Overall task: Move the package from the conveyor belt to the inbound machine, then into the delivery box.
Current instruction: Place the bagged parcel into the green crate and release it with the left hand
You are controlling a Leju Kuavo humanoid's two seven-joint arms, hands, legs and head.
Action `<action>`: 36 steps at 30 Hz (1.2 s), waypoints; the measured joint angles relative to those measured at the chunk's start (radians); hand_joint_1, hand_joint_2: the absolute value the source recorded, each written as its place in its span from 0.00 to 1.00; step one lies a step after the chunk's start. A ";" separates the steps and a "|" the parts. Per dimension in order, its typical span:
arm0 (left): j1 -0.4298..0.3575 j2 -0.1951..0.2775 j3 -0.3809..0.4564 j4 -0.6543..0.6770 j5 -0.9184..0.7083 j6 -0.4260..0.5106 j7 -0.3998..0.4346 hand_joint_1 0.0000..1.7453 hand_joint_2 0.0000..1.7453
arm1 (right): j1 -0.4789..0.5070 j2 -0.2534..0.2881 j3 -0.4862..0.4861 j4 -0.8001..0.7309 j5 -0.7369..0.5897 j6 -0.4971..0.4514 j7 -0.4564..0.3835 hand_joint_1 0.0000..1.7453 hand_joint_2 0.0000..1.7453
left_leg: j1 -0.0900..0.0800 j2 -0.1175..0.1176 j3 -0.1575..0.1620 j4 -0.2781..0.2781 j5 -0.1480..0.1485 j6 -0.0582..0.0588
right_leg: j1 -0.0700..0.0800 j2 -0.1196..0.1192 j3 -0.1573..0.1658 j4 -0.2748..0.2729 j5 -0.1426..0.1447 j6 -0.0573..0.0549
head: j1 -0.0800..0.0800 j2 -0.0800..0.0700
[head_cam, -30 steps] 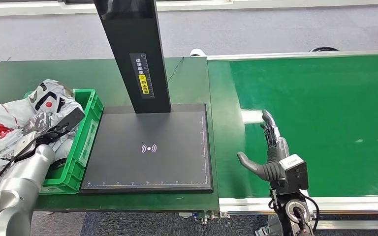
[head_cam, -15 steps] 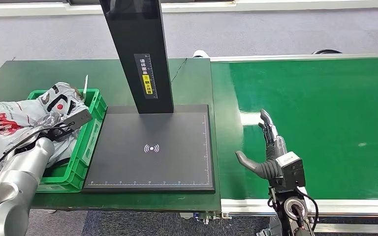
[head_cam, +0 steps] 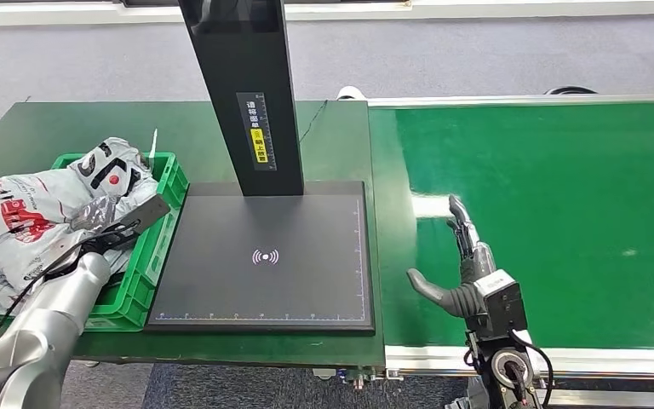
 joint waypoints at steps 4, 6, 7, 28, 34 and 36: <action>0.014 -0.007 0.000 -0.017 0.004 0.014 0.001 0.00 0.50 | 0.008 -0.002 -0.001 -0.008 0.001 0.000 0.000 0.00 1.00 | 0.000 0.000 -0.001 0.000 0.000 0.000 | 0.000 0.000 -0.001 0.000 0.000 0.000 | 0.000 0.000; 0.019 -0.009 0.000 -0.023 0.011 0.024 -0.002 0.00 0.00 | 0.010 -0.003 -0.001 -0.011 0.001 0.001 0.000 0.00 1.00 | 0.000 0.000 -0.002 0.000 0.000 0.000 | 0.000 0.000 -0.002 0.000 0.000 0.000 | 0.000 0.000; 0.023 -0.010 0.000 -0.027 0.021 0.034 -0.008 0.00 0.00 | 0.012 -0.004 -0.001 -0.012 0.001 0.001 0.000 0.00 1.00 | 0.000 0.000 -0.002 0.000 0.000 0.000 | 0.000 0.000 -0.002 0.000 0.000 0.000 | 0.000 0.000; 0.389 -0.089 -0.092 -0.723 0.368 0.351 -0.176 0.00 1.00 | 0.048 -0.010 -0.004 -0.046 0.006 0.003 0.003 0.00 1.00 | -0.001 0.001 -0.017 0.003 -0.001 0.002 | -0.001 0.000 -0.016 -0.001 0.000 0.002 | 0.000 0.000; 0.467 -0.130 -0.126 -0.839 0.453 0.362 -0.212 0.00 1.00 | 0.059 -0.010 -0.004 -0.049 0.006 0.002 -0.001 0.00 1.00 | -0.001 0.001 -0.018 0.003 -0.001 0.002 | -0.001 0.000 -0.017 -0.001 0.000 0.002 | 0.000 0.000; 0.488 -0.144 -0.133 -0.856 0.453 0.371 -0.212 0.00 1.00 | 0.059 -0.010 -0.004 -0.049 0.006 0.002 -0.002 0.00 1.00 | -0.001 0.001 -0.018 0.003 -0.001 0.002 | -0.001 0.000 -0.017 -0.001 0.000 0.002 | 0.001 0.000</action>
